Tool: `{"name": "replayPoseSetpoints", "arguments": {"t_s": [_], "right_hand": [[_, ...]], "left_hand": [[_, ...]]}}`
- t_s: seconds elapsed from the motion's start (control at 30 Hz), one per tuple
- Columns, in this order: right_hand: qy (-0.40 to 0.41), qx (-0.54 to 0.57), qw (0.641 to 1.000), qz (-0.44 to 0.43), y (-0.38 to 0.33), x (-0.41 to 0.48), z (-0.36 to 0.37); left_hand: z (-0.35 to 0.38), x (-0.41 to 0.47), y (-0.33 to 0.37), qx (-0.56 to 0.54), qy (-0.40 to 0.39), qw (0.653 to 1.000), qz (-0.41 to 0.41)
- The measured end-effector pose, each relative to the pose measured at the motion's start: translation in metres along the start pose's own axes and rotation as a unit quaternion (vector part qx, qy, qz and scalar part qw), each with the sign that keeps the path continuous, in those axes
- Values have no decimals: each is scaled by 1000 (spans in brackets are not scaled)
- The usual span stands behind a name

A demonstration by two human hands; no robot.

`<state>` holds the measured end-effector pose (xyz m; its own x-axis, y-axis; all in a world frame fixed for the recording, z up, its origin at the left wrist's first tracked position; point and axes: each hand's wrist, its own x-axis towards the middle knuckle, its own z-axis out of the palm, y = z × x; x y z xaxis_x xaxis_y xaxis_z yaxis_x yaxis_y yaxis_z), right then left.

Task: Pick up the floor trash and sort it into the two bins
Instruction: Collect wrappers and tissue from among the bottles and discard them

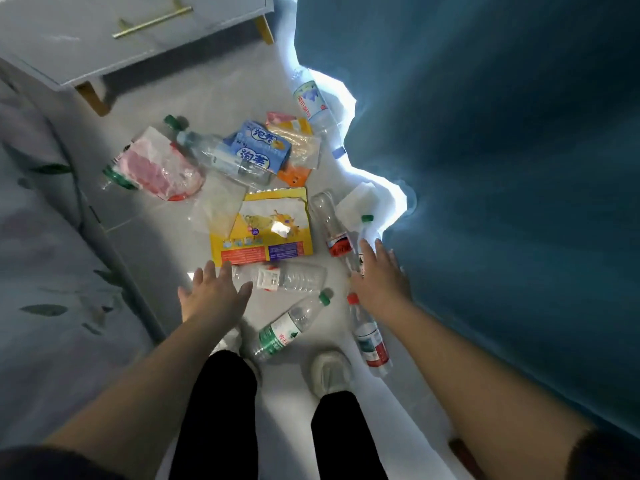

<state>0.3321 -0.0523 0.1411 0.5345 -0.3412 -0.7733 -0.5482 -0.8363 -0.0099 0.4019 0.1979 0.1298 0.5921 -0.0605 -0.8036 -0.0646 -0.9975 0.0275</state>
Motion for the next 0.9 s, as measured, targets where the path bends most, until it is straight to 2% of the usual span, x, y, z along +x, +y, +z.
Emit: {"name": "replayPoseSetpoints", "arguments": {"t_s": [0.17, 0.27, 0.4, 0.53, 0.63, 0.73, 0.9], "right_hand": [[21, 29, 999, 33, -15, 103, 27], [56, 6, 998, 32, -20, 150, 35], [89, 3, 993, 80, -18, 200, 34], [85, 56, 986, 133, -16, 235, 39], [85, 85, 981, 152, -18, 251, 41], [117, 110, 971, 178, -19, 262, 42], [171, 159, 951, 201, -17, 268, 46]], "left_hand": [[16, 99, -6, 30, 26, 999, 22], [22, 143, -3, 24, 37, 999, 12], [30, 187, -5, 35, 76, 996, 0], [36, 210, -8, 6, 114, 993, 0], [43, 221, -8, 37, 147, 988, -2], [47, 228, -10, 67, 162, 984, -8], [45, 232, -6, 58, 180, 982, -6]]}}
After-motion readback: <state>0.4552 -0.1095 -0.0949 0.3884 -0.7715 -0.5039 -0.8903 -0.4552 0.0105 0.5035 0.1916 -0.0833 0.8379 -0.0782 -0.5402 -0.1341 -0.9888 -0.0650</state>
